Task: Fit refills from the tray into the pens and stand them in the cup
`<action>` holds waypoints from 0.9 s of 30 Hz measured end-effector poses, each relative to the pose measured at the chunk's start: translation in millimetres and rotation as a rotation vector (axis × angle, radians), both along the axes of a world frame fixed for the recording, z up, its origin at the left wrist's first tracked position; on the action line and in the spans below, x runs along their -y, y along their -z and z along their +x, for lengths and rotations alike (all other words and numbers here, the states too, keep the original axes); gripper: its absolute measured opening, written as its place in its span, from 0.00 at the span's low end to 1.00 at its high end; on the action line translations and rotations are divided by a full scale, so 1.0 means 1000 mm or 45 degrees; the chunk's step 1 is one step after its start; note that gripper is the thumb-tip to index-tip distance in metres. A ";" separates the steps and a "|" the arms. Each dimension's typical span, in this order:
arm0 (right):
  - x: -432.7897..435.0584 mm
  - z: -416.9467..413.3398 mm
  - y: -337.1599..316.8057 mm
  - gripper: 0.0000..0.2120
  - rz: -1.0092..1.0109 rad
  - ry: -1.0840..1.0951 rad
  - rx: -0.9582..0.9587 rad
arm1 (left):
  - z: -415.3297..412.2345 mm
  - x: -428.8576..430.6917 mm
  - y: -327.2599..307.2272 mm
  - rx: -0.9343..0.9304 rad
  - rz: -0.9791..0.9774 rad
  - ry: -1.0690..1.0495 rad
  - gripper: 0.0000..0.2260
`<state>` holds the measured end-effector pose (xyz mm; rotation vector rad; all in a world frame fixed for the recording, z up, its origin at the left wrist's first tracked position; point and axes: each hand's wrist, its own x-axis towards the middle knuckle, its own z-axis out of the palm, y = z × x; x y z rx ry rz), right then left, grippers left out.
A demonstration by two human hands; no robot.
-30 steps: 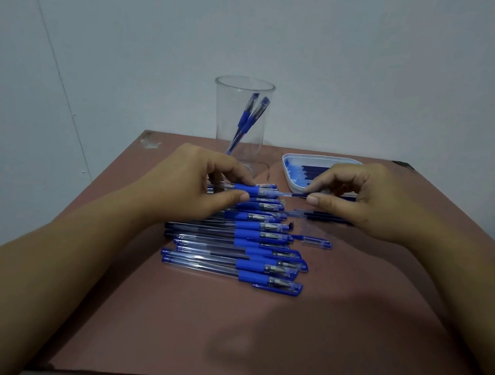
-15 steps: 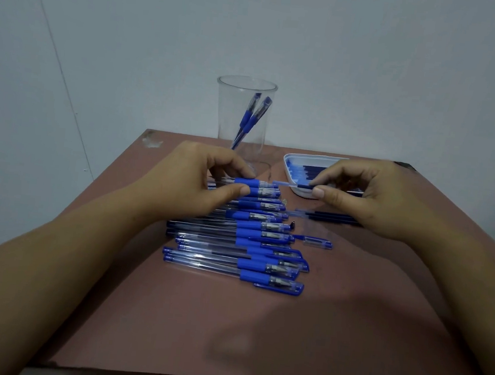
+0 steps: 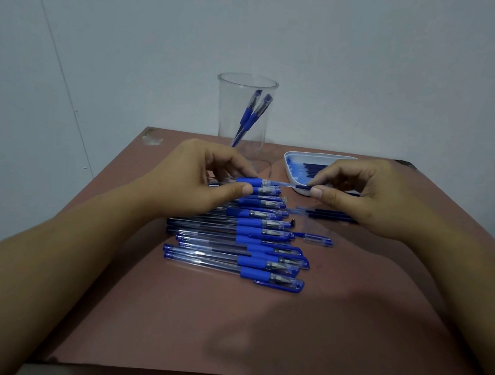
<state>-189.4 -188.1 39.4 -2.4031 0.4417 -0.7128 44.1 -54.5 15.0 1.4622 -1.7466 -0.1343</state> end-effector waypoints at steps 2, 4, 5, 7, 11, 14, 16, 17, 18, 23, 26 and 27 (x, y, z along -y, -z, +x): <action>0.000 0.000 0.000 0.03 0.021 -0.017 0.017 | -0.001 0.000 -0.001 -0.064 0.006 0.019 0.06; 0.001 -0.001 0.000 0.04 0.026 -0.020 0.019 | -0.001 0.000 -0.001 -0.077 0.009 0.016 0.05; 0.002 -0.001 0.001 0.03 0.017 -0.018 0.009 | -0.001 0.000 0.000 -0.056 0.011 0.007 0.06; 0.005 0.000 0.003 0.03 -0.020 -0.019 -0.014 | -0.001 0.000 0.000 0.021 0.013 -0.023 0.07; 0.004 0.007 0.011 0.07 -0.068 -0.068 -0.073 | -0.005 -0.001 0.001 0.168 0.003 -0.054 0.08; 0.000 0.014 0.015 0.11 -0.096 -0.118 -0.124 | -0.007 0.000 0.002 0.207 0.004 -0.067 0.08; 0.001 0.013 0.014 0.16 -0.123 -0.126 -0.141 | -0.006 0.000 0.001 0.186 0.000 -0.103 0.08; 0.003 0.011 0.012 0.16 -0.149 -0.103 -0.127 | -0.005 0.000 0.000 0.173 -0.005 -0.121 0.08; 0.006 0.008 0.011 0.16 -0.183 -0.068 -0.099 | -0.004 0.000 0.000 0.164 -0.010 -0.135 0.08; 0.014 0.005 0.013 0.10 -0.261 -0.010 -0.043 | -0.004 0.000 0.001 0.164 0.001 -0.144 0.08; 0.008 0.012 0.016 0.13 -0.222 -0.092 -0.102 | -0.005 0.001 0.002 0.173 0.026 -0.129 0.09; 0.007 0.013 0.017 0.14 -0.224 -0.100 -0.111 | -0.005 0.001 0.002 0.170 0.025 -0.129 0.09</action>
